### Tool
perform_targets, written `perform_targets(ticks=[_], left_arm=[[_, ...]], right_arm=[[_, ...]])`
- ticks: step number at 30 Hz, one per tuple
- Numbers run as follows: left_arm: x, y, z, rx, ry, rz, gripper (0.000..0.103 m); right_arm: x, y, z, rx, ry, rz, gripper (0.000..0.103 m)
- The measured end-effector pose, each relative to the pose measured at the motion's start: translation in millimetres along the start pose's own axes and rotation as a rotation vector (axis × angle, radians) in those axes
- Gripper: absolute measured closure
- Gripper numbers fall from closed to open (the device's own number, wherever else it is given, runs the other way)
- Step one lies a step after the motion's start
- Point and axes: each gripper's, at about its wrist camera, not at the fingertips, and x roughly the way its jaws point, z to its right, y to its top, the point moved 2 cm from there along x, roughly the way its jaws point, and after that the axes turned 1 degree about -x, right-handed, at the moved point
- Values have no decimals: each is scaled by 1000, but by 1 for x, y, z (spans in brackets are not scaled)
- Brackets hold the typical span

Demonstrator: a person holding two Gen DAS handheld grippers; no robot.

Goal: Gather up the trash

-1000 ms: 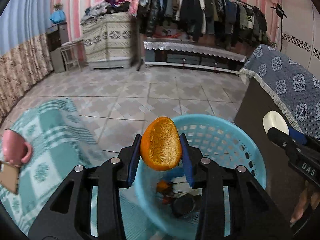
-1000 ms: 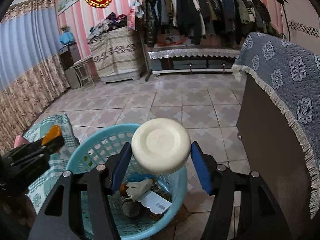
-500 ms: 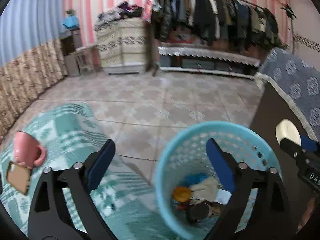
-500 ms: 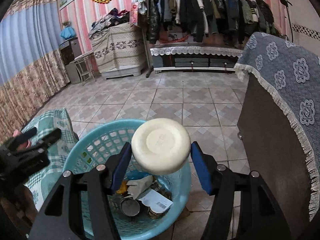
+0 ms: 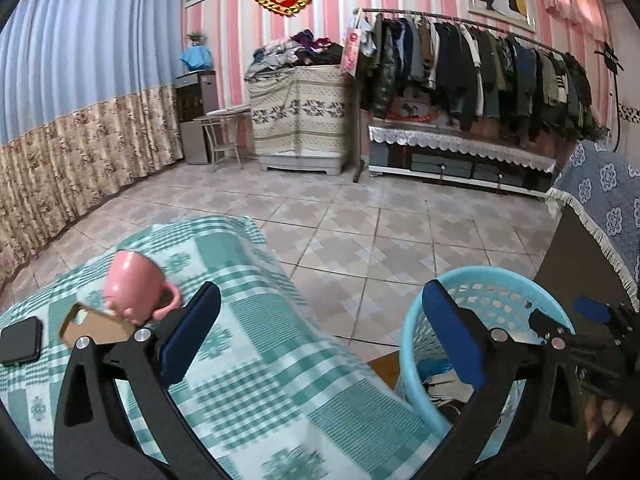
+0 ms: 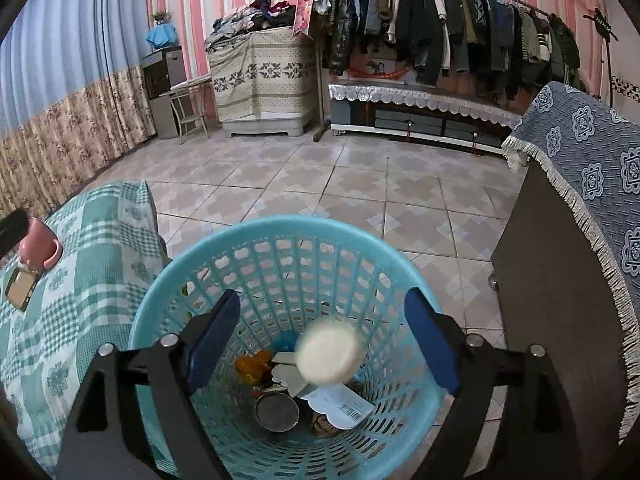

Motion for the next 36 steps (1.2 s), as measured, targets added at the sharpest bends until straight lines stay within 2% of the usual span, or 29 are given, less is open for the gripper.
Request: perform_targets(ticks=[6, 9, 12, 19, 21, 24, 27, 32, 36], left_arm=[[-46, -3, -30, -30, 54, 33, 5], [-77, -6, -48, -63, 87, 61, 5], [-110, -12, -66, -85, 129, 88, 5], [-182, -35, -97, -86, 231, 139, 5], [-199, -45, -108, -93, 263, 146, 5], [-214, -59, -120, -109, 283, 130, 5], [-223, -77, -128, -106, 296, 113, 5], [-229, -108, -132, -115, 265, 68, 5], [-234, -127, -137, -129, 267, 57, 5]], right_arm=[[-12, 0, -9, -31, -3, 30, 9], [-26, -6, -19, -62, 31, 52, 8], [-48, -16, -33, -97, 89, 86, 4], [-116, -35, -62, -109, 246, 236, 4], [-130, -44, -67, -119, 253, 260, 4], [-145, -53, -76, -161, 239, 289, 4], [-157, -61, -76, -151, 251, 287, 4], [-176, -76, -84, -169, 246, 291, 4], [-200, -84, -86, -190, 224, 377, 4]])
